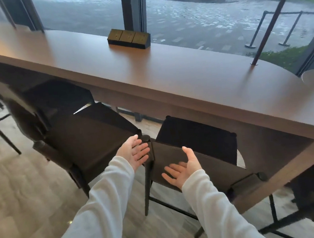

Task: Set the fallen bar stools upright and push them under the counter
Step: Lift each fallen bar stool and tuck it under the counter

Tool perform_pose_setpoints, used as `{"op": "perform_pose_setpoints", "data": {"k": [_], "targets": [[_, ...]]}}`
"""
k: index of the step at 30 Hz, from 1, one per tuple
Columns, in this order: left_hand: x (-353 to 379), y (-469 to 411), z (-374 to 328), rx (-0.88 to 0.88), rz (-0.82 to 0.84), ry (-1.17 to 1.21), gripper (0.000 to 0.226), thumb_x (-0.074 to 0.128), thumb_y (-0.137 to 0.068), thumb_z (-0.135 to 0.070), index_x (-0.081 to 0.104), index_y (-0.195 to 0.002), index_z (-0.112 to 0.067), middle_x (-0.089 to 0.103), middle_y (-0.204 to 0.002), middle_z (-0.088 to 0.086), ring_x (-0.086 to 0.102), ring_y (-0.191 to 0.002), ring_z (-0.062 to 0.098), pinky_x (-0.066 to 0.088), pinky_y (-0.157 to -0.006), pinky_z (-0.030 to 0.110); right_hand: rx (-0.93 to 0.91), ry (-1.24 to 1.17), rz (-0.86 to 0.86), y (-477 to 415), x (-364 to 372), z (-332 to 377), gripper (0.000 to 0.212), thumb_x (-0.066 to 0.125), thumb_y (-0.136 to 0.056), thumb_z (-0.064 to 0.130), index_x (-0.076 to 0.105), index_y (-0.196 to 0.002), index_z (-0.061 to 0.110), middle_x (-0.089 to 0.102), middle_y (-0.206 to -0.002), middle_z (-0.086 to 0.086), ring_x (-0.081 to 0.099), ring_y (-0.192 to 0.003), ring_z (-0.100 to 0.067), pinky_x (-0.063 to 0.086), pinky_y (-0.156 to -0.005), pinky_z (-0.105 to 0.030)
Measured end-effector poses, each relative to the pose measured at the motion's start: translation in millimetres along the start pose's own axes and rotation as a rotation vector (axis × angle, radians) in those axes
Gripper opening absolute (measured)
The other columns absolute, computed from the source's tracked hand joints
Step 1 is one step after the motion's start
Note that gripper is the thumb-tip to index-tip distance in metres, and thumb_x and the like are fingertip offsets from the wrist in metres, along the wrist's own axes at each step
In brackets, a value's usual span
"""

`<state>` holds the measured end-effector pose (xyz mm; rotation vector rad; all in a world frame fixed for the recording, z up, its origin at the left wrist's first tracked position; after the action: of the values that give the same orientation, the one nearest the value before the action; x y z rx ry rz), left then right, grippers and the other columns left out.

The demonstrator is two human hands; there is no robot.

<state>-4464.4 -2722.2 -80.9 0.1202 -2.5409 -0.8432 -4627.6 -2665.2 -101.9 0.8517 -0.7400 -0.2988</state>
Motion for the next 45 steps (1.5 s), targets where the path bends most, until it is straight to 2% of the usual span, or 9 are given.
{"op": "perform_pose_setpoints", "data": {"k": [3,9,19,24,29,34,38,42,45], "targets": [[-37.7,12.1,-21.0,0.075,-0.025,0.057,0.039,0.049,-0.093,-0.04,0.052,-0.123,-0.015,0.062,-0.119,0.01,0.061,-0.107,0.025,0.049,-0.092,0.04,0.035,0.058,0.063,3.7,35.4,-28.7,0.082,0.063,-0.083,0.044,0.023,-0.147,0.013,0.038,-0.146,-0.019,0.046,-0.126,-0.038,0.047,-0.088,-0.053],[-116.5,29.3,-77.1,0.192,-0.051,0.085,0.04,0.047,-0.092,-0.043,0.053,-0.122,-0.019,0.063,-0.111,0.004,0.06,-0.104,0.022,0.05,-0.079,0.036,0.088,0.11,0.109,0.6,109.1,-105.2,0.08,0.061,-0.083,0.046,0.024,-0.146,0.014,0.04,-0.144,-0.018,0.049,-0.122,-0.038,0.048,-0.088,-0.053],[-254.4,43.6,-176.4,0.27,-0.051,0.05,0.036,0.045,-0.094,-0.04,0.052,-0.122,-0.017,0.058,-0.125,0.009,0.058,-0.111,0.025,0.049,-0.088,0.037,0.112,0.053,0.192,3.6,256.4,-226.1,0.085,0.063,-0.082,0.042,0.02,-0.148,0.013,0.039,-0.144,-0.021,0.05,-0.121,-0.04,0.052,-0.078,-0.052],[-294.2,36.0,-203.3,0.288,-0.07,0.054,0.039,0.043,-0.095,-0.04,0.05,-0.126,-0.017,0.056,-0.128,0.008,0.056,-0.114,0.026,0.046,-0.094,0.038,0.165,0.067,0.201,4.9,300.7,-260.9,0.084,0.062,-0.083,0.043,0.02,-0.146,0.007,0.04,-0.143,-0.022,0.051,-0.12,-0.039,0.049,-0.09,-0.052],[-321.0,15.7,-217.4,0.262,-0.132,0.086,0.038,0.048,-0.092,-0.04,0.053,-0.119,-0.014,0.057,-0.124,0.01,0.055,-0.113,0.026,0.046,-0.091,0.038,0.202,0.105,0.219,-5.4,332.8,-279.6,0.084,0.061,-0.084,0.044,0.021,-0.146,0.005,0.042,-0.142,-0.022,0.052,-0.12,-0.038,0.051,-0.083,-0.049],[-350.8,-7.4,-238.9,0.266,-0.248,0.133,0.034,0.052,-0.09,-0.038,0.055,-0.111,-0.011,0.055,-0.126,0.013,0.052,-0.115,0.028,0.046,-0.09,0.038,0.253,0.101,0.218,-28.2,363.8,-291.5,0.083,0.061,-0.085,0.045,0.022,-0.146,0.004,0.044,-0.14,-0.021,0.055,-0.115,-0.037,0.05,-0.089,-0.049],[-367.1,-24.8,-257.0,0.268,-0.285,0.148,0.045,0.052,-0.09,-0.037,0.05,-0.126,-0.01,0.047,-0.136,0.013,0.046,-0.125,0.029,0.043,-0.098,0.04,0.254,0.063,0.194,-48.4,383.3,-300.0,0.084,0.063,-0.083,0.045,0.022,-0.145,0.004,0.046,-0.137,-0.022,0.058,-0.107,-0.038,0.052,-0.081,-0.048],[-378.3,-50.3,-271.0,0.245,-0.272,0.097,0.058,0.054,-0.089,-0.038,0.039,-0.139,-0.014,0.038,-0.146,0.011,0.038,-0.133,0.028,0.04,-0.099,0.041,0.236,-0.006,0.143,-66.3,400.1,-307.9,0.074,0.066,-0.081,0.046,0.035,-0.133,0.004,0.05,-0.133,-0.021,0.058,-0.108,-0.036,0.053,-0.081,-0.048],[-388.6,-74.6,-287.6,0.209,-0.273,0.055,0.063,0.056,-0.087,-0.041,0.034,-0.141,-0.018,0.033,-0.15,0.008,0.031,-0.138,0.026,0.033,-0.106,0.043,0.185,-0.12,0.095,-81.2,414.0,-305.5,0.056,0.069,-0.078,0.044,0.045,-0.111,0.006,0.055,-0.113,-0.02,0.058,-0.111,-0.035,0.052,-0.086,-0.049]]}}
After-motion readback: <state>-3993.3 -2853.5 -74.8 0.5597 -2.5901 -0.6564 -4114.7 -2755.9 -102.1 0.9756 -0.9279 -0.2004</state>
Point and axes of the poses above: each hand's wrist, its own y-axis away from the middle knuckle, its own x-axis out of the palm, z = x × y, the point moved 9 cm from there along -y, towards the middle knuckle
